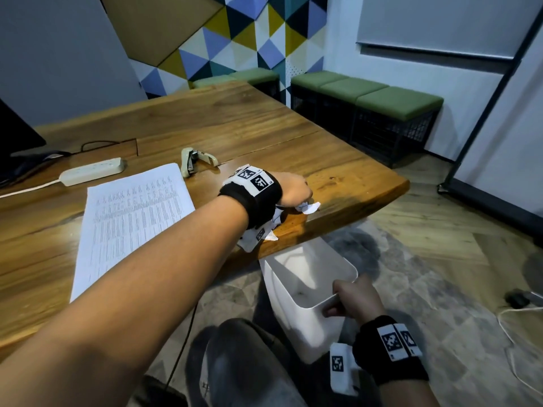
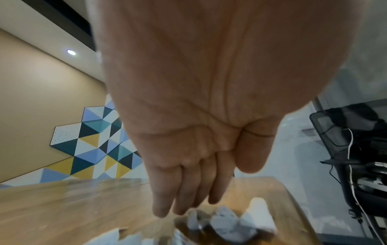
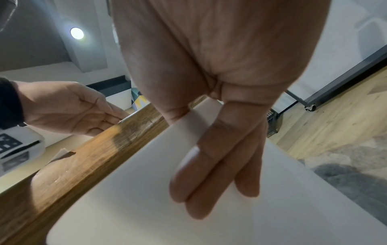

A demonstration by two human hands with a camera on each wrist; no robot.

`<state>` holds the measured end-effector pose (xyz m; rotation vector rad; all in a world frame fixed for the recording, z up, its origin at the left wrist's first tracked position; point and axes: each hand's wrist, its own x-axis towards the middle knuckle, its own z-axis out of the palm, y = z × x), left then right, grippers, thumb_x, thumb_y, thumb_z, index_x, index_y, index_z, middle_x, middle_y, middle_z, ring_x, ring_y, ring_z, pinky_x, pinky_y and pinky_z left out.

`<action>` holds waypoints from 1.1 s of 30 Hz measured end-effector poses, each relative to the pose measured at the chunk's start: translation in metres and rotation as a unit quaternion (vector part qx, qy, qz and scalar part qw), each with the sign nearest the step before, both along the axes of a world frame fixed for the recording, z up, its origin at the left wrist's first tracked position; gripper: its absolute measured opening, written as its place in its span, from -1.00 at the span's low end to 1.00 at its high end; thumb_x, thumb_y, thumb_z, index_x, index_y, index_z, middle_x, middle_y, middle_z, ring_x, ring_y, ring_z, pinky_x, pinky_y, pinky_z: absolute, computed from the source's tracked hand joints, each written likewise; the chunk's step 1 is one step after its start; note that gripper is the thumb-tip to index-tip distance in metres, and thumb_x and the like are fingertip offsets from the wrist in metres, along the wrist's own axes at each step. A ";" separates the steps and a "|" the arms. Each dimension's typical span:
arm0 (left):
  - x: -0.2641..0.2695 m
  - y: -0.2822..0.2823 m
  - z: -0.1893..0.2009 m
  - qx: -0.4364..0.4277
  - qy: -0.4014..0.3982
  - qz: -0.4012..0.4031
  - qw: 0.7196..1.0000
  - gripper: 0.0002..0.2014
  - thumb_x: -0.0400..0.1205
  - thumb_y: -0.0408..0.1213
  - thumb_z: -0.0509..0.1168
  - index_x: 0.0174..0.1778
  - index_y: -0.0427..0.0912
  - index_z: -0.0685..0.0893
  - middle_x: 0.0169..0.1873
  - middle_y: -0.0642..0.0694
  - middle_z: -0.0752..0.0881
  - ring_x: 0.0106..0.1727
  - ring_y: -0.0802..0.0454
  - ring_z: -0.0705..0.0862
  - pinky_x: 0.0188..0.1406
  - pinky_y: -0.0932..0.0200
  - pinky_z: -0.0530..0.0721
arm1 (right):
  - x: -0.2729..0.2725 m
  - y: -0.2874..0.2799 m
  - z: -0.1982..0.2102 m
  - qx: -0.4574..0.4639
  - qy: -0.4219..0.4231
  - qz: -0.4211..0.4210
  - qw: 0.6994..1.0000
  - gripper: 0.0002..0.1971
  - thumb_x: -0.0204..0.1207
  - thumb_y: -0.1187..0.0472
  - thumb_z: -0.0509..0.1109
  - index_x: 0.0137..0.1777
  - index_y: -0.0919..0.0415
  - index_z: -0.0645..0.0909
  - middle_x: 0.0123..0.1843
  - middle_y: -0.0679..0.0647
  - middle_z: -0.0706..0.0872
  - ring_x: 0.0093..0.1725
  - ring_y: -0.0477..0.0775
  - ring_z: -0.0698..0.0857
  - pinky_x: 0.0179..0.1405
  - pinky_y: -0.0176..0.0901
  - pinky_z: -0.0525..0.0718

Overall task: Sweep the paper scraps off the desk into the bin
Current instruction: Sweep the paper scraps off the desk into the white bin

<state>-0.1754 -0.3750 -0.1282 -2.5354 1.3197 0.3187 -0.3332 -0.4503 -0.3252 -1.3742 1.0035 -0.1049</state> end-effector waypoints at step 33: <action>-0.038 0.033 -0.018 -0.070 0.088 0.146 0.983 -0.55 0.81 -0.22 -0.07 0.37 -0.35 0.63 0.37 -0.32 0.64 0.36 -0.26 0.63 0.35 -0.05 0.52 | -0.001 0.009 0.005 0.008 -0.040 -0.008 0.999 -0.50 0.43 0.53 0.19 0.42 0.53 0.36 -0.50 0.47 0.71 -0.53 0.44 0.78 -0.45 0.17 0.86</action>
